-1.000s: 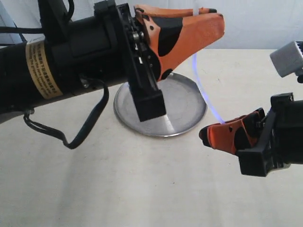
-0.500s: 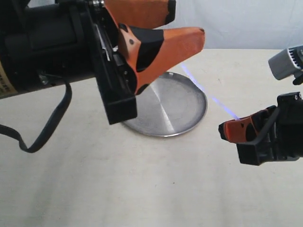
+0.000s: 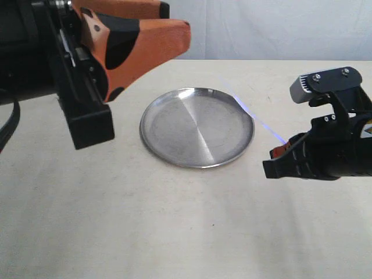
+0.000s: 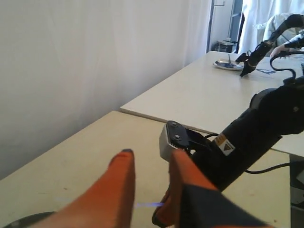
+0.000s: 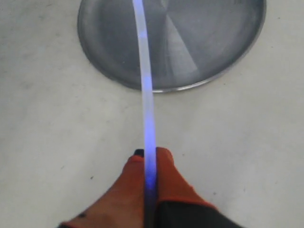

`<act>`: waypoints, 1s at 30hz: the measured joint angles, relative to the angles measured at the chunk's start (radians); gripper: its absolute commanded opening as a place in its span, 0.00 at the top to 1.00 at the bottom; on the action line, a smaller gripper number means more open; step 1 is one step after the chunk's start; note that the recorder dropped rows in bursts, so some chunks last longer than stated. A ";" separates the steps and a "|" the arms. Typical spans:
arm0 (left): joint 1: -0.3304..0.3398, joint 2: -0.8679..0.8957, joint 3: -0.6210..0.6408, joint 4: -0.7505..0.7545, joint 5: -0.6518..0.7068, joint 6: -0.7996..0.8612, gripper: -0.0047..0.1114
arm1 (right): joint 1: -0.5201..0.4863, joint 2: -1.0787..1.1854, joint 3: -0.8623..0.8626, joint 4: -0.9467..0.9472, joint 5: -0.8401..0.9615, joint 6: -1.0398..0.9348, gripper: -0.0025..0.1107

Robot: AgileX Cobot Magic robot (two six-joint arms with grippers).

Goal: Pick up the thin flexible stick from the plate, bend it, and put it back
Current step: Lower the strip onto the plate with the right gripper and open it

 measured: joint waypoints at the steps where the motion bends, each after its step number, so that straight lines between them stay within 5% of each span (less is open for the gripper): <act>1: 0.000 -0.009 0.000 0.047 0.012 -0.044 0.96 | 0.000 0.040 -0.006 0.000 -0.039 0.000 0.99; 7: 0.000 -0.075 0.000 0.249 0.050 -0.203 0.96 | 0.000 0.327 -0.137 0.012 -0.130 0.002 0.99; 18: 0.000 -0.182 0.000 0.358 0.100 -0.260 0.96 | 0.000 0.795 -0.558 0.004 -0.103 -0.020 0.97; 21: 0.000 -0.190 0.000 0.367 0.101 -0.260 0.96 | 0.000 0.890 -0.653 0.002 -0.072 -0.020 0.73; 22: 0.000 -0.192 0.000 0.366 0.103 -0.260 0.96 | 0.000 0.906 -0.667 0.000 -0.068 -0.020 0.56; 24: 0.000 -0.194 0.000 0.368 0.140 -0.260 0.96 | 0.000 0.925 -0.685 0.000 -0.059 -0.020 0.48; 25: 0.000 -0.194 0.000 0.370 0.182 -0.258 0.96 | 0.000 0.927 -0.692 0.000 -0.053 -0.020 0.52; 29: 0.000 -0.194 0.000 0.374 0.326 -0.256 0.96 | 0.000 0.829 -0.694 -0.022 0.024 -0.015 0.98; 30: 0.000 -0.194 0.000 0.374 0.371 -0.256 0.96 | 0.000 0.778 -0.694 -0.042 0.057 -0.014 0.97</act>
